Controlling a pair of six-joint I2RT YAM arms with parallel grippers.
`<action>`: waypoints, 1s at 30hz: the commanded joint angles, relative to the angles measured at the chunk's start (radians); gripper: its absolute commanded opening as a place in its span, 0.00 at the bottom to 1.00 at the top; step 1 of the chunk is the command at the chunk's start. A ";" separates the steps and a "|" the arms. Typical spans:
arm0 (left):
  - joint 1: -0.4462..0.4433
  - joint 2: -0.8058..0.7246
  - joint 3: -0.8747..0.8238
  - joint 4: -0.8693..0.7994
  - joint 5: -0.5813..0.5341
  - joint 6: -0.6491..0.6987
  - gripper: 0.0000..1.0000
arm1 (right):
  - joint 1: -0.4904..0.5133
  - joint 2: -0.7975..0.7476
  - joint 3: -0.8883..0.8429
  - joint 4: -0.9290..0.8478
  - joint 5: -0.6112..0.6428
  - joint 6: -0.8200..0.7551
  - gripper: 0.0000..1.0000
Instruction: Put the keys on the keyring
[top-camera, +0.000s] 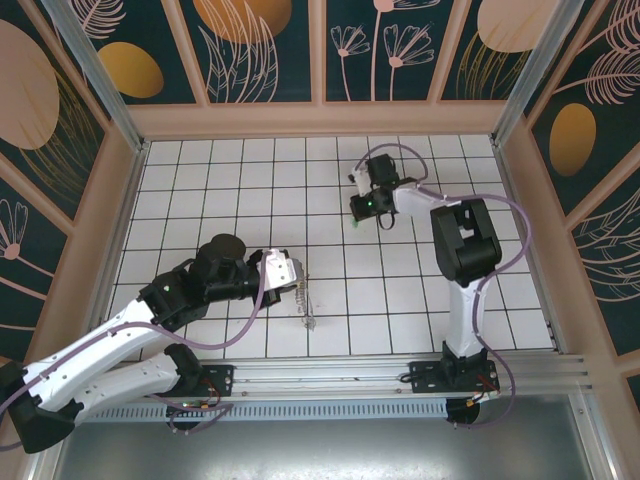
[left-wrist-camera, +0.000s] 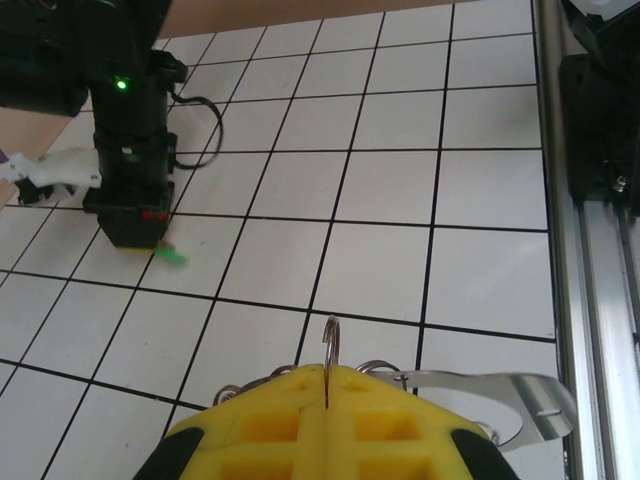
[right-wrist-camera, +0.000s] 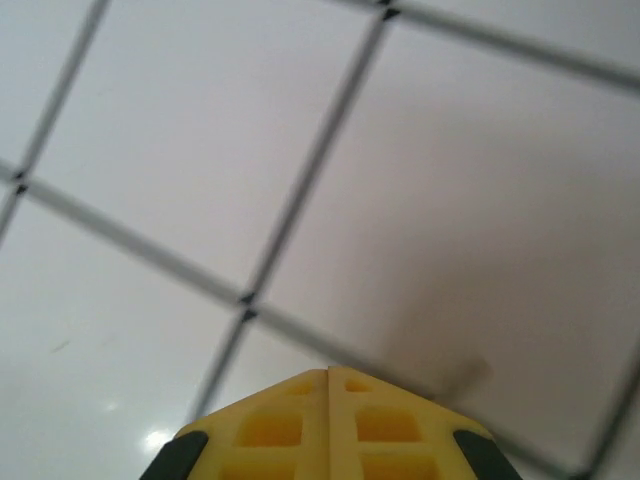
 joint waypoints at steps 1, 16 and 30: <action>0.004 -0.026 0.011 0.043 0.042 -0.027 0.00 | 0.063 -0.086 -0.119 0.104 -0.058 0.094 0.00; 0.005 -0.048 0.008 0.015 0.064 -0.075 0.00 | 0.208 -0.196 -0.306 0.154 0.014 0.152 0.11; 0.005 -0.062 -0.012 0.009 0.056 -0.092 0.00 | 0.220 -0.251 -0.332 0.088 0.048 0.096 0.33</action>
